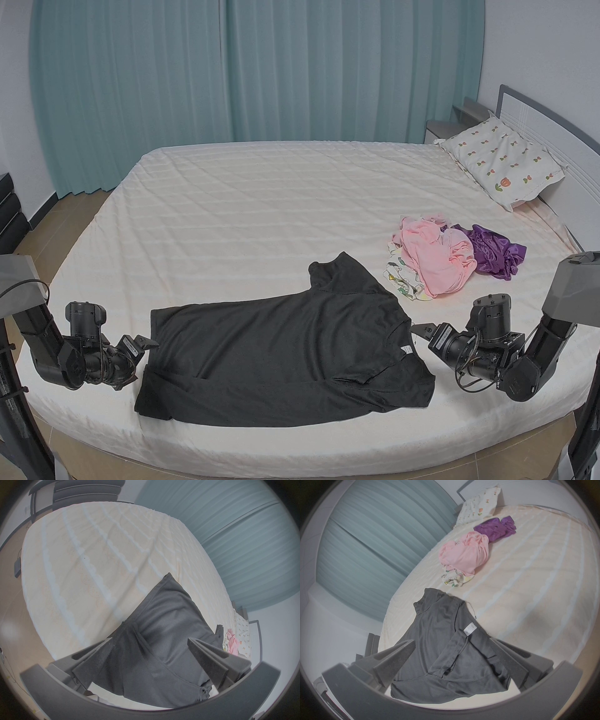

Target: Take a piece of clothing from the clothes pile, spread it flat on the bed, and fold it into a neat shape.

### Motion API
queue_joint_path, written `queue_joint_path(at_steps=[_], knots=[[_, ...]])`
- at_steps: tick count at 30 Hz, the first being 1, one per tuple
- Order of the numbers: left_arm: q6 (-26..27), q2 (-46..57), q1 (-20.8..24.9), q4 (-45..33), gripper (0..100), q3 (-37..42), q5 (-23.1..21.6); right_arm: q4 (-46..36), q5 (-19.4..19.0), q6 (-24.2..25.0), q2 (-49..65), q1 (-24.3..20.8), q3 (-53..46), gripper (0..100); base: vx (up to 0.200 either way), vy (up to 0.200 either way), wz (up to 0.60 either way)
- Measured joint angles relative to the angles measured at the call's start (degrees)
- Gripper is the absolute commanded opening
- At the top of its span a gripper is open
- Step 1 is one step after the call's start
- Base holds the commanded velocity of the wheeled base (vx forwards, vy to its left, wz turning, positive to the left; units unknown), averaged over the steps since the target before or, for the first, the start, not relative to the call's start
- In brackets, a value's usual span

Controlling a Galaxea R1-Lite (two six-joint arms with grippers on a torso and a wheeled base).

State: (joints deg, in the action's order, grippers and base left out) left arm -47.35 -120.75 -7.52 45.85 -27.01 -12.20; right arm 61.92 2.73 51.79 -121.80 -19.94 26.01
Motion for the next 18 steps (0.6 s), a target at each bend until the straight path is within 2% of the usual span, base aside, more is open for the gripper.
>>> queue_joint_path(at_steps=[11,18], knots=[[-0.5,0.0,0.3,0.1,100,-1.1,0.0,-0.7,0.1,0.6,-5.8,-5.1,5.0,100,0.0,0.0,0.0],[-0.4,-0.4,0.2,0.1,100,-1.3,0.0,-7.2,0.5,0.6,-10.2,-7.3,11.4,100,0.0,0.0,0.0]])
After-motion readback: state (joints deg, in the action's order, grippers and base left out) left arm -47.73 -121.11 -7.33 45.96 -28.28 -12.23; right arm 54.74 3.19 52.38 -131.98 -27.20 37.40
